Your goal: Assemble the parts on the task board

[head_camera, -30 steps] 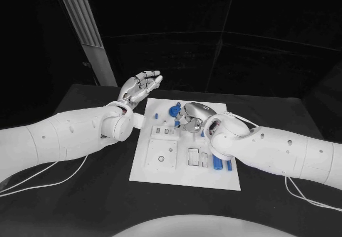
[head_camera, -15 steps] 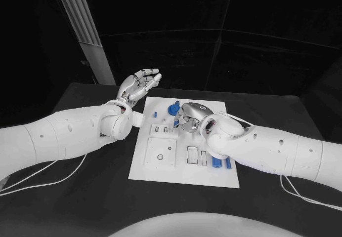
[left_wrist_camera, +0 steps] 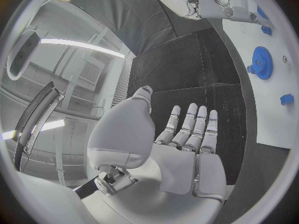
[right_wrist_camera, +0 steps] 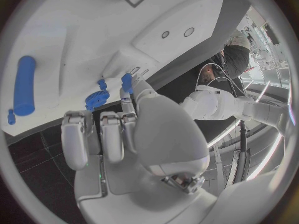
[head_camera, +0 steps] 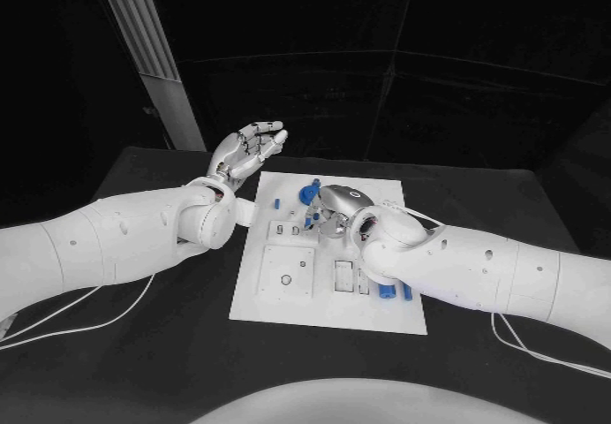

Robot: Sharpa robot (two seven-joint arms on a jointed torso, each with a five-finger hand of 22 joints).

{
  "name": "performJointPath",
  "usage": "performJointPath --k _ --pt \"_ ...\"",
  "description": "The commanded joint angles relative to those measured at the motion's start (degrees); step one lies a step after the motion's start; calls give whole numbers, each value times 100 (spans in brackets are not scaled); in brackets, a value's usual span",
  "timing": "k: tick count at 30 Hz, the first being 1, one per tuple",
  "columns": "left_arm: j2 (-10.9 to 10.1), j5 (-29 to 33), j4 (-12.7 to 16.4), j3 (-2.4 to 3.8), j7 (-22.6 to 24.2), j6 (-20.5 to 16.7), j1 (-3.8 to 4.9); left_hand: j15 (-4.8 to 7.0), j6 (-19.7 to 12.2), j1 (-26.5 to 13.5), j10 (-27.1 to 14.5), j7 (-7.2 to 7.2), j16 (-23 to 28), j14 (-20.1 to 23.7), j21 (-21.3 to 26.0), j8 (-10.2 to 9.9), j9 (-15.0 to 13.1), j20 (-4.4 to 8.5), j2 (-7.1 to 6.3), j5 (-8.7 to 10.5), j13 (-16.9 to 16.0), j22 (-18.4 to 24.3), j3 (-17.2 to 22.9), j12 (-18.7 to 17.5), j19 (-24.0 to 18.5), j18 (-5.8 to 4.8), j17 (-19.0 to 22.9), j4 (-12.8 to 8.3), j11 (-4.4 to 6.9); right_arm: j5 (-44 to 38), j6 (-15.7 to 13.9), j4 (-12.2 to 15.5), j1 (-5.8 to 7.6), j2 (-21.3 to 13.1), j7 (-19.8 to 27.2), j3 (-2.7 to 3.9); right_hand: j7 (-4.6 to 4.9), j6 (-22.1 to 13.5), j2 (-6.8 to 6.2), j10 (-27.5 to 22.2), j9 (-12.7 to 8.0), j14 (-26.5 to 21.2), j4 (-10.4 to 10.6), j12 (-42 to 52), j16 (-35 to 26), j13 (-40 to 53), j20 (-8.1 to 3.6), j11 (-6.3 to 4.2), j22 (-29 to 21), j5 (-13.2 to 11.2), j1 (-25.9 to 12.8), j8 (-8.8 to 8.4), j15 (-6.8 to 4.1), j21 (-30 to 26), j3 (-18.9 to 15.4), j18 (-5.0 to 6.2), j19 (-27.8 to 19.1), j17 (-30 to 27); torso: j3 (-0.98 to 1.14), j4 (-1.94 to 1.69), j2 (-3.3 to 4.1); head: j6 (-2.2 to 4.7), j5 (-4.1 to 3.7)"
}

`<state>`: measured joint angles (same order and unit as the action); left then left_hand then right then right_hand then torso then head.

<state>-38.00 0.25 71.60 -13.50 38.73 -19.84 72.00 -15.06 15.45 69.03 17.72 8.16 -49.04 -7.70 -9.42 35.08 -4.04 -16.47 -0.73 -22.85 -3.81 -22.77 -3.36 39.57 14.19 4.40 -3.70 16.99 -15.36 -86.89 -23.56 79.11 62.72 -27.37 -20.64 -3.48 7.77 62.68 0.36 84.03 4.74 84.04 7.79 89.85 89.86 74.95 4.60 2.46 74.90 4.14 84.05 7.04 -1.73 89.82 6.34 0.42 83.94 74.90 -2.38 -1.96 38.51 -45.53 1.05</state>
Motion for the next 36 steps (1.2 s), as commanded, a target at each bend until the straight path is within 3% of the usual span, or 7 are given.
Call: performJointPath --k 1,24,36 --pt "-1 -32 6 3 1537 29 9 -7 -27 16 -49 892 -28 24 17 27 5 -5 51 -23 5 -3 17 40 -44 93 -1 -18 3 -38 36 -33 -4 39 82 4 -109 152 -21 597 4 596 0 15 14 1505 28 46 1510 25 2 9 43 18 -41 -42 606 1510 -2 -4 -2 -1 -7" --pt "-2 -32 8 3 1529 33 10 -7 -27 16 -49 892 -28 24 17 27 5 -5 51 -23 5 -3 17 40 -44 93 -1 -18 3 -63 63 -210 -108 171 199 4 -93 59 -54 597 -41 596 -70 15 14 1505 46 64 1510 39 57 -110 51 18 -32 -42 606 1510 2 -1 -1 -51 -6" --pt "2 -32 3 3 1525 35 10 -7 -27 16 -49 892 -28 24 17 27 5 -5 51 -23 5 -3 17 40 -44 93 -1 -18 3 -72 68 -219 -130 163 201 4 -95 -80 -159 597 -81 596 -170 15 14 1505 51 61 1510 54 122 -243 50 18 -41 -42 606 1510 -2 1 -5 -38 -29"
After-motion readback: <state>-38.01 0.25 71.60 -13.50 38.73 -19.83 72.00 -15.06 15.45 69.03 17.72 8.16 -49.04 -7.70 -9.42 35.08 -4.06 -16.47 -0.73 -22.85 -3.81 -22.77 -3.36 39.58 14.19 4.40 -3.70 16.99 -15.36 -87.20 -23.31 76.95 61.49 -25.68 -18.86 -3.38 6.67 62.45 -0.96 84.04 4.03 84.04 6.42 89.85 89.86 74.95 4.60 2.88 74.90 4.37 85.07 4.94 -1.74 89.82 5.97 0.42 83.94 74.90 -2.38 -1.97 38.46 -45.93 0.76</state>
